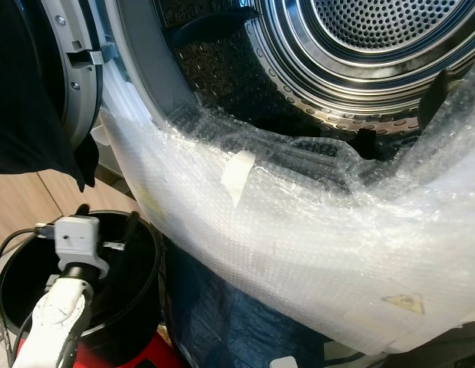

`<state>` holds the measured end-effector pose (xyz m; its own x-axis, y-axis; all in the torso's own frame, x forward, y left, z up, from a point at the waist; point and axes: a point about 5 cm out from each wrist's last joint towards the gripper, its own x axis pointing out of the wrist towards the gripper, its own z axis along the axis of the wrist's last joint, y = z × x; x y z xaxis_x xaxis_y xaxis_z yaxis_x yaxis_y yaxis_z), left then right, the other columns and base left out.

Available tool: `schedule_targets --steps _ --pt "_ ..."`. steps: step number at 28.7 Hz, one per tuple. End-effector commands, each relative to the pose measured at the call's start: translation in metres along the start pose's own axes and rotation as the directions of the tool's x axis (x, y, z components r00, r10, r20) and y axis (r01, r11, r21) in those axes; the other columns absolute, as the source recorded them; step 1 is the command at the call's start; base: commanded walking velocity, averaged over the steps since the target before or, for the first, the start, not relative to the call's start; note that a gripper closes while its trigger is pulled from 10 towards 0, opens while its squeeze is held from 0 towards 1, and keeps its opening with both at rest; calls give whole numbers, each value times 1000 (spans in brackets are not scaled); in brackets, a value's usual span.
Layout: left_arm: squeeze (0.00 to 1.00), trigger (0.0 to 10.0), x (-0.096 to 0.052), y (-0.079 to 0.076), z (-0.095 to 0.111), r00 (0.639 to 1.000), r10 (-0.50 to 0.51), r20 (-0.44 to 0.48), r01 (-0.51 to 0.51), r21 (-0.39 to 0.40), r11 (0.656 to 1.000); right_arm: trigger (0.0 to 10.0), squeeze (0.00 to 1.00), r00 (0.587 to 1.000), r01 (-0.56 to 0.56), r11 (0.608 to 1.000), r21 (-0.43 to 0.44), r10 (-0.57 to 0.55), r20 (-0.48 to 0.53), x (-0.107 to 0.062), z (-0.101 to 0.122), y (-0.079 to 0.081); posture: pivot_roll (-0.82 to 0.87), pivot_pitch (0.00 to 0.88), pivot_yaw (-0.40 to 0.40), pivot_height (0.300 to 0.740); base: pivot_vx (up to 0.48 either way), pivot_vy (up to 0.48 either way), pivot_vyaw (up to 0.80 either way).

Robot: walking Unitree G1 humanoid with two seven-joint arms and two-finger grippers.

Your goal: Clothes washing

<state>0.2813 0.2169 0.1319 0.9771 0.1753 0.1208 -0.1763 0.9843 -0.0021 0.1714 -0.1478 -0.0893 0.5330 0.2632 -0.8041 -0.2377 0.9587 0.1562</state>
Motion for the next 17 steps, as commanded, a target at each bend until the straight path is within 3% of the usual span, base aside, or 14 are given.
schedule_targets --steps 1,3,4,5,6,7,9,11,12,15,17 --pt "1000 10000 2 14 -19 987 20 -160 -10 62 998 10000 0 1000 5 1000 8 -5 18 2 7 2 115 72 -25 740 0 0 0" --pt "1000 10000 -2 23 -38 960 20 -279 16 126 992 10000 0 1000 8 1000 10 -8 24 3 12 3 112 72 -24 740 0 0 0" --pt "1000 10000 -2 23 -38 960 20 -279 16 126 992 10000 0 1000 8 1000 10 -8 24 3 12 3 112 72 -24 740 0 0 0" --pt "1000 10000 -3 24 -42 948 -11 -317 58 138 989 10000 0 1000 6 1000 9 -7 25 4 13 3 112 72 -24 740 0 0 0" --pt "1000 10000 -4 23 -47 927 -96 -361 162 155 975 10000 0 1000 1 1000 2 -1 31 4 15 4 111 71 -28 740 0 0 0" --pt "1000 10000 -4 23 -47 927 -96 -361 162 155 975 10000 0 1000 1 1000 2 -1 31 4 15 4 111 71 -28 740 0 0 0" --pt "1000 10000 5 25 -45 915 -184 -360 255 160 953 10000 0 999 6 1000 20 -7 43 5 19 4 115 72 -38 740 0 0 0" --pt "1000 10000 6 26 -44 917 -185 -353 256 168 952 10000 0 999 7 1000 20 -8 44 5 19 3 115 72 -38 740 0 0 0" --pt "1000 10000 16 25 -37 922 -215 -320 280 172 944 10000 0 999 8 1000 20 -9 46 5 20 2 109 77 -45 740 0 0 0" --pt "1000 10000 25 24 -30 922 -253 -294 316 188 930 10000 0 999 13 1000 19 -13 46 5 21 1 109 77 -45 740 0 0 0" --pt "1000 10000 35 19 -24 908 -320 -270 367 142 919 10000 0 998 34 999 39 -35 46 3 20 -5 98 71 -58 740 0 0 0"
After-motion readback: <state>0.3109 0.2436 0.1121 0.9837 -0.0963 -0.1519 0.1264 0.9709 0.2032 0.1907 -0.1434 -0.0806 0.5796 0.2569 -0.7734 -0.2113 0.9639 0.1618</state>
